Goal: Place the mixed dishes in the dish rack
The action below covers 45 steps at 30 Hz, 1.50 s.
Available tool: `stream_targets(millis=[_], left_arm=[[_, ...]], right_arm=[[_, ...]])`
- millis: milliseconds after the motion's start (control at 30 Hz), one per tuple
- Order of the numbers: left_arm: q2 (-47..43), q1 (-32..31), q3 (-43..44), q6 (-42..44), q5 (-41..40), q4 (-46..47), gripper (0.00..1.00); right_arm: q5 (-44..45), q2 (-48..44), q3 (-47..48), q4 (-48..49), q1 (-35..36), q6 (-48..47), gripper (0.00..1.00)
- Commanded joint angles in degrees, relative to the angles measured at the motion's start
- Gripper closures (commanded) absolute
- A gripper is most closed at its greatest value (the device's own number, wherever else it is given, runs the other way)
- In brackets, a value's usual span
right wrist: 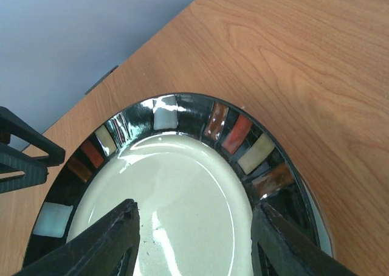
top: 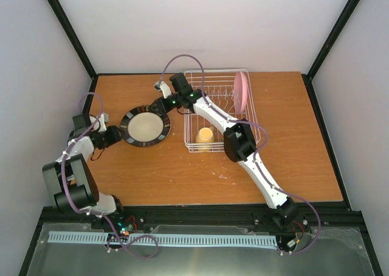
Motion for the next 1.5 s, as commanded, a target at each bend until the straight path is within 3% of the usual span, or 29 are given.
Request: stream_targets(millis=[0, 67, 200, 300, 433, 467, 967, 1467], left_arm=[[2.49, 0.02, 2.16, -0.19, -0.02, -0.20, 0.55], [4.37, -0.06, 2.32, -0.39, 1.00, 0.35, 0.54], [6.43, -0.01, 3.23, -0.95, 3.16, 1.58, 0.68], [8.58, -0.02, 4.09, -1.33, 4.73, 2.89, 0.70], [10.87, -0.03, 6.27, -0.87, 5.96, 3.13, 0.98], [10.75, -0.04, 6.82, -0.61, 6.14, 2.86, 0.99], [3.45, 0.04, 10.98, 0.51, 4.89, 0.92, 0.99], [-2.12, 0.08, 9.44, 2.67, 15.76, 5.29, 0.99]], right_arm=[[-1.18, -1.06, -0.98, -1.15, 0.05, -0.80, 0.51], [-1.13, -1.24, -0.97, -1.27, -0.06, -0.95, 0.51], [-0.96, -1.67, -1.10, -1.72, -0.45, -1.28, 0.51], [-0.95, -1.99, -1.52, -1.87, -0.67, -1.46, 0.51], [-0.79, -2.37, -1.99, -2.29, -0.73, -1.89, 0.51], [-0.67, -2.46, -2.16, -2.38, -0.75, -1.96, 0.51], [-0.32, -2.32, -2.28, -1.42, -0.77, -1.07, 0.50], [-0.90, -1.44, -2.23, 1.96, -2.26, 1.68, 0.48]])
